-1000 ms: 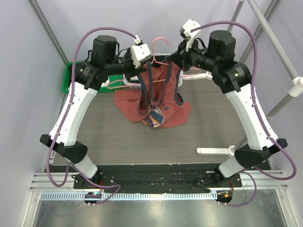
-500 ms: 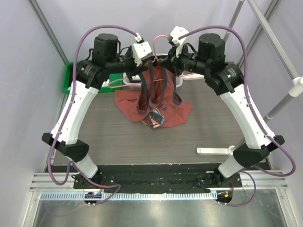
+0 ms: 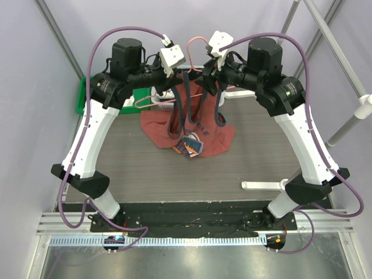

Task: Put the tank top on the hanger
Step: Adjust the tank top on the hanger.

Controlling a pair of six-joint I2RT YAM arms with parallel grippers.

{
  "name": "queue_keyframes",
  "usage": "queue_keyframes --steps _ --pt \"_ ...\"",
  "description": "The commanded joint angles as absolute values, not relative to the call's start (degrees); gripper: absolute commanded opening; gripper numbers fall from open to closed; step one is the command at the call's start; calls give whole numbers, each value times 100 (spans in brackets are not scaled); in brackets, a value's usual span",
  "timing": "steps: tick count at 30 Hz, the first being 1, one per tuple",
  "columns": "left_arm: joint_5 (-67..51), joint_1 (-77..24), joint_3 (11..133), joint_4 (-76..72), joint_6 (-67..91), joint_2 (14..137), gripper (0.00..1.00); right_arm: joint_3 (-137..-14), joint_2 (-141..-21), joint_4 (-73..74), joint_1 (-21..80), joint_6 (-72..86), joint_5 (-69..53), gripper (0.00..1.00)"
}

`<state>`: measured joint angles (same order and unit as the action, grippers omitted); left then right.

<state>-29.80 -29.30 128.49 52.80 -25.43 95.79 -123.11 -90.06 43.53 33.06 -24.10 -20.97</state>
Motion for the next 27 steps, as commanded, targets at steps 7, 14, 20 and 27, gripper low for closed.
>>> queue_keyframes --steps 7,14,20,27 --pt "-3050 -2944 13175 4632 -2233 9571 0 -13306 -8860 4807 3296 -3321 -1592 67" --pt "-3278 -2892 13280 4702 -2180 9554 0 -12833 -8657 5097 3191 -4297 -738 69" --pt "-3428 -2883 13272 4921 -2294 9440 0 -12428 -8648 5098 3103 -4526 -624 70" --pt "-3524 -2883 13254 5168 -2478 9308 0 -12445 -8754 5264 3067 -4693 -826 70"
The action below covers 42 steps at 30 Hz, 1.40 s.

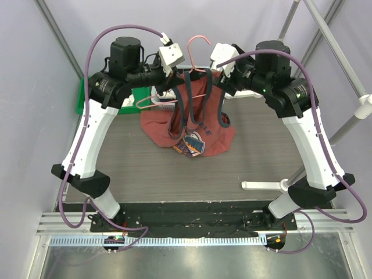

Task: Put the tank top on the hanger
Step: Adjust the tank top on the hanger.

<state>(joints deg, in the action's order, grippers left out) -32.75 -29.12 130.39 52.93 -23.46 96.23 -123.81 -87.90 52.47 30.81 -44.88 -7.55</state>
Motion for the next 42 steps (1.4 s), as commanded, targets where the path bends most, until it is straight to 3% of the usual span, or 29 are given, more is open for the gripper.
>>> queue_keyframes --steps 1,6,10,13,14,16,26,40,42 --pt "-3533 -2874 13254 5185 -2505 9290 0 -12428 -8771 5317 3059 -4702 -870 70" --pt "-3682 -2883 13280 5326 -2540 9237 0 -12331 -8842 5370 3059 -4764 -1037 66" --pt "-3744 -2883 13307 5370 -2540 9237 0 -12331 -8903 5440 3059 -4781 -1134 58" --pt "-3770 -2883 13298 5396 -2549 9255 0 -12349 -8938 5493 3059 -4799 -1265 36" --pt "-3762 -2883 13298 5405 -2558 9255 0 -12375 -8947 5511 3050 -4799 -1300 19" --pt "-3762 -2883 13280 5414 -2575 9264 0 -12428 -8947 5520 3050 -4781 -1336 1" --pt "-3182 -2883 12903 5528 -2891 9080 2 -12568 -8798 5265 3050 -4693 -1055 1" --pt "-2725 -2672 12481 5651 -3182 8684 24 -12771 -8710 5229 2962 -4711 -1037 1" --pt "-2725 -2654 12463 5678 -3208 8657 31 -12762 -8710 5229 2962 -4693 -1046 1"
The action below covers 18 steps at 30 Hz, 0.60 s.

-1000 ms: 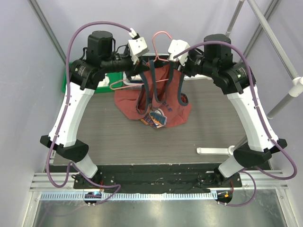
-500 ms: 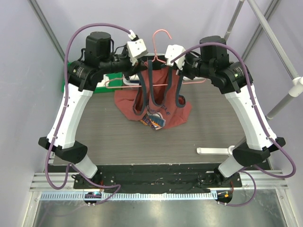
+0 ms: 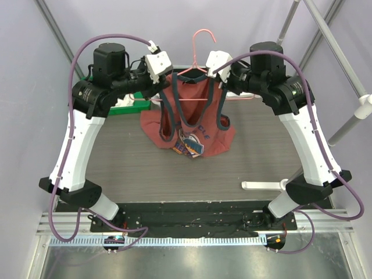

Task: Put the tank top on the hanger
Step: Adjust the tank top on the hanger.

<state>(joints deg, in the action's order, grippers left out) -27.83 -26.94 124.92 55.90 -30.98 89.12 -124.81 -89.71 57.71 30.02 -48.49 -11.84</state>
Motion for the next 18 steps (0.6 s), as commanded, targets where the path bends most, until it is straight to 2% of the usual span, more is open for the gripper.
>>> queue_keyframes --steps 1,2,4,6,7,8,10,18 --pt "-2725 -2663 12445 5678 -3208 8649 37 -12770 -8701 5229 2962 -4693 -1063 1" --pt "-2725 -2654 12445 5686 -3217 8648 53 -12779 -8701 5229 2962 -4685 -1072 1" --pt "-2742 -2654 12437 5687 -3217 8657 72 -12806 -8692 5238 2962 -4676 -1081 1" --pt "-2751 -2663 12428 5695 -3217 8666 81 -12849 -8692 5230 2953 -4676 -1072 1" --pt "-2751 -2663 12436 5695 -3208 8666 91 -12884 -8701 5229 2962 -4676 -1072 1" --pt "-2742 -2654 12463 5678 -3208 8657 95 -12893 -8701 5229 2936 -4684 -1072 1" --pt "-2690 -2654 12515 5660 -3208 8666 100 -12911 -8692 5229 2927 -4693 -1055 1" --pt "-2688 -2269 13069 5792 -3401 8640 100 -12824 -8657 5221 2830 -4676 -1169 1"
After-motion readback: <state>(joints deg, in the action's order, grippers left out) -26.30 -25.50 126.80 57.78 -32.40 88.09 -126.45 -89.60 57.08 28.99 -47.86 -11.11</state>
